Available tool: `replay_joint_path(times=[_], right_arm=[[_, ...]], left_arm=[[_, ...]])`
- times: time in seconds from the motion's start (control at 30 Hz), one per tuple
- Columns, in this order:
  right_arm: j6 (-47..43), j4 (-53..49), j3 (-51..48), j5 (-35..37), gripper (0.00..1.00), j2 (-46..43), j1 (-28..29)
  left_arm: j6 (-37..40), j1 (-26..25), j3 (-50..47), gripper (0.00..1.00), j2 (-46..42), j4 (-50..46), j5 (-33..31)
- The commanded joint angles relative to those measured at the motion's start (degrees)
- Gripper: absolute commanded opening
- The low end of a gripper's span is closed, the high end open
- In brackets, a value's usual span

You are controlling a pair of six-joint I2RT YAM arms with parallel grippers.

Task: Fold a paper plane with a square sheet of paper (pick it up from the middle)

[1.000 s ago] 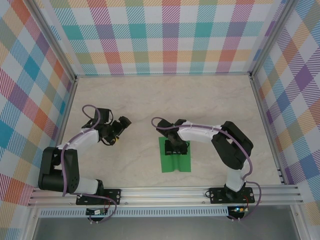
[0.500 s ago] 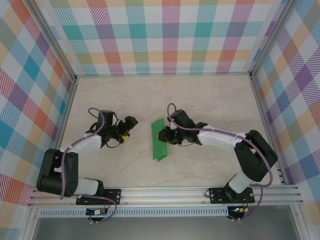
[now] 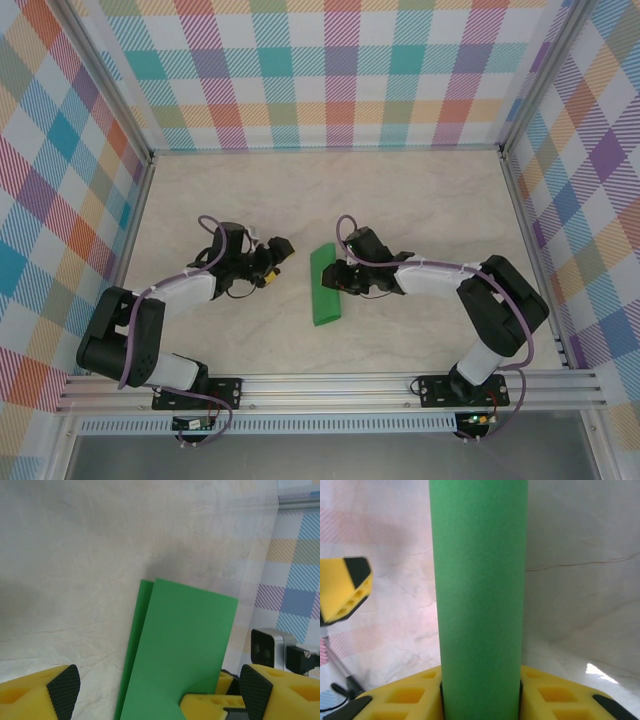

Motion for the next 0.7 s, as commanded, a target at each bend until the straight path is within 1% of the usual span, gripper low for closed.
replay_joint_path(times=[0.0,0.23,0.33,0.4,0.53,0.67], right_arm=[[-3.6,-3.3,-1.2,4.2,0.40,-0.1,-0.2],[-5.1,-8.7,-1.6,8.5,0.49,-2.6,-0.6],[-5.7,-10.0,-1.5,8.4,0.52,-3.1,-1.1],[-5.9,-10.1,-1.4,7.0,0.54,-3.0,-1.7],[-6.6,-11.9,-0.6,6.1,0.53,-2.1,-2.1],[-6.5,-13.0,-0.5,6.3,0.54,-1.6,-2.4]], left_arm=[[-0.4,-2.3,1.3,0.85,0.2,1.1,-2.1],[-0.2,-6.4,2.3,0.85,2.5,1.8,-3.6],[-0.5,-7.5,2.5,0.85,4.0,2.7,-4.0],[-0.9,-7.9,2.7,0.85,4.5,3.5,-4.0],[-1.2,-8.7,3.4,0.84,5.7,4.0,-4.1],[-2.5,-9.6,3.6,0.81,7.0,5.7,-2.8]])
